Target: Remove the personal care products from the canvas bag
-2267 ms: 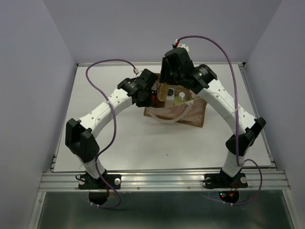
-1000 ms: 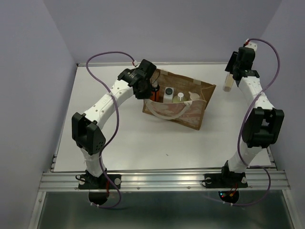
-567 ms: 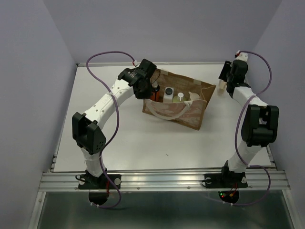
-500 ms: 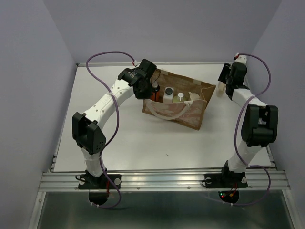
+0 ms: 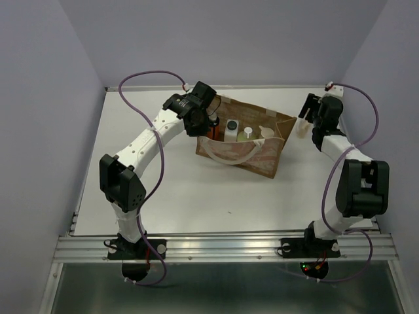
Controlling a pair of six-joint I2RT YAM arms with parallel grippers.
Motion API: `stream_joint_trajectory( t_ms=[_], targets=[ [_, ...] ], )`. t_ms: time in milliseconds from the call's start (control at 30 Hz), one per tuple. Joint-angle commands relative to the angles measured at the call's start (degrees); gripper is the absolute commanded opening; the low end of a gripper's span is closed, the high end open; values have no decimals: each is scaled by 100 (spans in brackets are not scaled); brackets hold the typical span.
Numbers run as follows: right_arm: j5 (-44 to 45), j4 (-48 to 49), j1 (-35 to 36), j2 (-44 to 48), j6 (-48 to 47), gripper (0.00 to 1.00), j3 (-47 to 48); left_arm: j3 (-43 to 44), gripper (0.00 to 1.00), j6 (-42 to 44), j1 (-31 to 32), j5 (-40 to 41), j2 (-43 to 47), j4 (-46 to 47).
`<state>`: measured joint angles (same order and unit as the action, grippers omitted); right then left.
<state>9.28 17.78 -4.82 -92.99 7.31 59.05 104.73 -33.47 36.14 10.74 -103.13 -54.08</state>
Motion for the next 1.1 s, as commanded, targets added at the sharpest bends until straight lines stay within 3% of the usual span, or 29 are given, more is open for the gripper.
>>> stream_joint_trajectory(
  t_ms=[0, 100, 233, 333, 467, 600, 667, 767, 1067],
  targets=[
    [240, 157, -10, 571, 261, 85, 45, 127, 0, 25, 60, 156, 206, -23],
    [363, -335, -10, 738, 445, 100, 142, 136, 0, 16, 60, 147, 162, -23],
    [277, -1345, -10, 1045, 710, 100, 554, 127, 0, 8, 69, 174, 162, 3],
    [-117, -2645, -10, 1151, 1026, 100, 1502, 109, 0, -36, 69, 182, 109, 3],
    [-1645, -4348, 217, 811, 1202, 100, 3039, 214, 0, -80, 86, 112, 13, 12],
    [-1885, -5546, 1280, 265, 668, 100, 4961, 241, 0, -133, 121, 148, -14, -15],
    [-2235, -6064, 1571, 80, 727, 100, 5484, 83, 0, -124, 148, 68, 30, 47],
    [-2588, -6260, 2045, 44, 930, 100, 5820, 13, 0, -159, 165, 112, 4, -14],
    [-2334, -7385, 3127, -140, 1097, 100, 5881, -93, 0, -1, 183, 51, 65, -58]
  ],
)
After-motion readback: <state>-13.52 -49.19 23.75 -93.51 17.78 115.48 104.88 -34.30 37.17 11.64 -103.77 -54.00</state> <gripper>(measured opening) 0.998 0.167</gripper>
